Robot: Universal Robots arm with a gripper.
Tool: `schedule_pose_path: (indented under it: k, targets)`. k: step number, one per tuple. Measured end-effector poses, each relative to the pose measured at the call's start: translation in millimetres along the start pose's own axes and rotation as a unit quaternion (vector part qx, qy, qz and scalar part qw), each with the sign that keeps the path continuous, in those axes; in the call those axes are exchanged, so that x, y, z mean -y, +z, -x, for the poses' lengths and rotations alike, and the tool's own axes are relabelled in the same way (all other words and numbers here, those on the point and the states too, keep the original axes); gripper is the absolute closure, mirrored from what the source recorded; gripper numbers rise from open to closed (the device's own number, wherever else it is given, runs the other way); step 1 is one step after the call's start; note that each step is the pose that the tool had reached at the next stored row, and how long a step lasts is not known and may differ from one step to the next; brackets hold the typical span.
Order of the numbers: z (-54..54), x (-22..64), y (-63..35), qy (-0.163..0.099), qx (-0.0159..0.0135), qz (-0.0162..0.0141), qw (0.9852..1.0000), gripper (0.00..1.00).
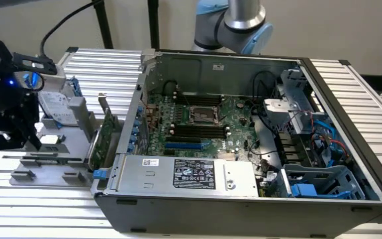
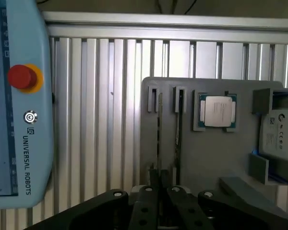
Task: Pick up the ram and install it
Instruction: 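Pick up the ram and move it above insertion slot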
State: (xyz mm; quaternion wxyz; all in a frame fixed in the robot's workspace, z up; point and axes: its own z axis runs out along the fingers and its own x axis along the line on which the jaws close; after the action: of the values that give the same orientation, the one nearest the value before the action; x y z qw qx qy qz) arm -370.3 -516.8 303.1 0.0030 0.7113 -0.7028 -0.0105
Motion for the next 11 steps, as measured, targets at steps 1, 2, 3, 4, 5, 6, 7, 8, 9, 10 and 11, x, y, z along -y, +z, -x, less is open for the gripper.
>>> schedule_pose_path:
  k: [1, 2, 3, 4, 5, 6, 7, 8, 9, 10, 11]
  targets:
    - [0.0, 3.0, -4.4, 0.000, 0.0001, -0.0001, 1.0000, 1.00]
    - [0.1, 6.5, -9.1, 0.000, 0.0000, 0.0000, 1.0000, 1.00]
    - [0.0, 10.3, -14.0, 0.000, 0.0001, -0.0001, 1.0000, 1.00]
    - [0.1, 14.0, -18.6, 0.000, 0.0001, -0.0001, 1.0000, 1.00]
    - [0.0, 17.4, -22.8, 0.000, 0.0000, 0.0000, 1.0000, 1.00]
    - [0.0, 21.3, -27.5, 0.000, 0.0000, 0.0000, 1.0000, 1.00]
    - [0.0, 25.6, -32.7, 0.000, 0.0000, 0.0000, 1.0000, 1.00]
    - [0.0, 29.4, -37.3, 0.000, 0.0001, 0.0000, 1.0000, 1.00]
    - [0.0, 33.2, -41.9, 0.000, 0.0000, 0.0001, 1.0000, 1.00]
    - [0.0, 36.9, -46.1, 0.000, 0.0002, 0.0000, 1.0000, 1.00]
    - [0.0, 41.0, -50.9, 0.000, 0.0003, 0.0000, 1.0000, 1.00]
